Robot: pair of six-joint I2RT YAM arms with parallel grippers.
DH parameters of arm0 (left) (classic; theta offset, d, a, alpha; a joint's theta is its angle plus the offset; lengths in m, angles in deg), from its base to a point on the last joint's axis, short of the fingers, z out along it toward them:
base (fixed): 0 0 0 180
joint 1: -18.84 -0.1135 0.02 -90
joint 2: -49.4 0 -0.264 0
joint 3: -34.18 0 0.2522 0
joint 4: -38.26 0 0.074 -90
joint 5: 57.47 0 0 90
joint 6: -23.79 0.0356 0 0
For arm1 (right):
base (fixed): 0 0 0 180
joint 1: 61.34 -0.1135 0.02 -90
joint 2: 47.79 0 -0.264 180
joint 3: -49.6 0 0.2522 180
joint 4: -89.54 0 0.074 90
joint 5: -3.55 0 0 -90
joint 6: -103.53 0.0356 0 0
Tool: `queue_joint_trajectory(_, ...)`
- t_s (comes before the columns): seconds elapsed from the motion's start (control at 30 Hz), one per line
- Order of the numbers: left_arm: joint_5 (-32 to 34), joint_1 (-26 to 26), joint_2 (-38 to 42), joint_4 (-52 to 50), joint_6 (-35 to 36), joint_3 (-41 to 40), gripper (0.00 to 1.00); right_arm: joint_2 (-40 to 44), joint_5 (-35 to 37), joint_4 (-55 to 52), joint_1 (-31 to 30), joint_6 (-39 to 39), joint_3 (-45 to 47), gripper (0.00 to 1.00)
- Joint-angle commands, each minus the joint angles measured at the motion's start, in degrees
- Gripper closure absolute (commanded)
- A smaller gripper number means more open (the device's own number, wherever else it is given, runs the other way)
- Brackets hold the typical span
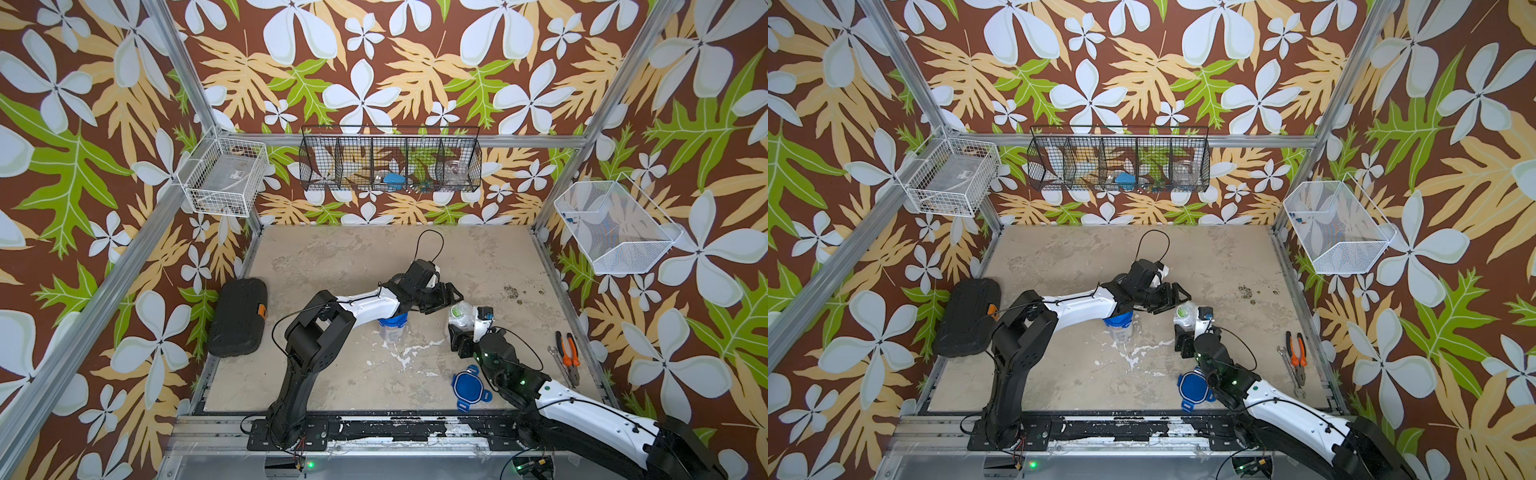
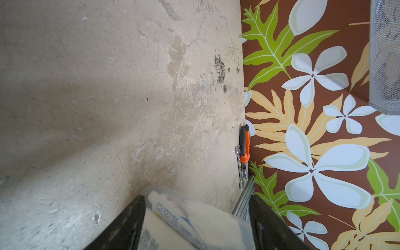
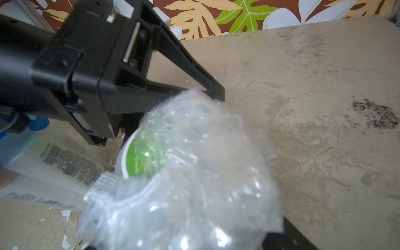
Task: Take out toiletry kits
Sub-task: Pick up the container from the center of the board.
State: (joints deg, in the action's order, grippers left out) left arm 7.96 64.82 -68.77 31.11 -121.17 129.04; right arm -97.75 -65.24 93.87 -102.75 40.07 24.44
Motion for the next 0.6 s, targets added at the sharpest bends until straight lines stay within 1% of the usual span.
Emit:
queue_joint_trajectory(0.0, -2.26, 0.08, 0.14, -0.02, 0.14, -0.64, 0.23, -0.75, -1.24, 3.23, -0.03, -0.99, -0.53, 0.23)
queue_joint_trajectory(0.1, -2.58, 0.08, 0.31, 0.18, 0.03, -1.33, 0.24, -1.15, -0.92, 3.29, -0.08, -1.29, -0.56, 0.25)
queue_joint_trajectory(0.13, -2.81, 0.08, 0.26, 0.48, -0.10, -1.63, 0.23, -1.29, -0.92, 3.80, 0.00, -1.72, -0.39, 0.24)
queue_joint_trajectory(0.23, -3.22, 0.17, -0.04, 1.01, -0.56, -2.07, 0.24, -2.43, -1.32, 5.51, 0.20, -2.13, -0.40, 0.17)
queue_joint_trajectory(0.3, -3.42, 0.17, -0.20, 1.52, -1.10, -2.41, 0.24, -4.04, -1.61, 6.90, 0.26, -2.36, -0.86, 0.16)
queue_joint_trajectory(0.47, -3.63, 0.12, -0.35, 1.82, -1.21, -2.67, 0.24, -9.84, -2.23, 11.63, 0.29, -3.24, -0.71, 0.17)
queue_joint_trajectory(0.57, -3.90, 0.17, -0.40, 1.74, -1.12, -2.78, 0.24, -11.20, -2.35, 14.00, 0.33, -3.50, -0.04, 0.22)
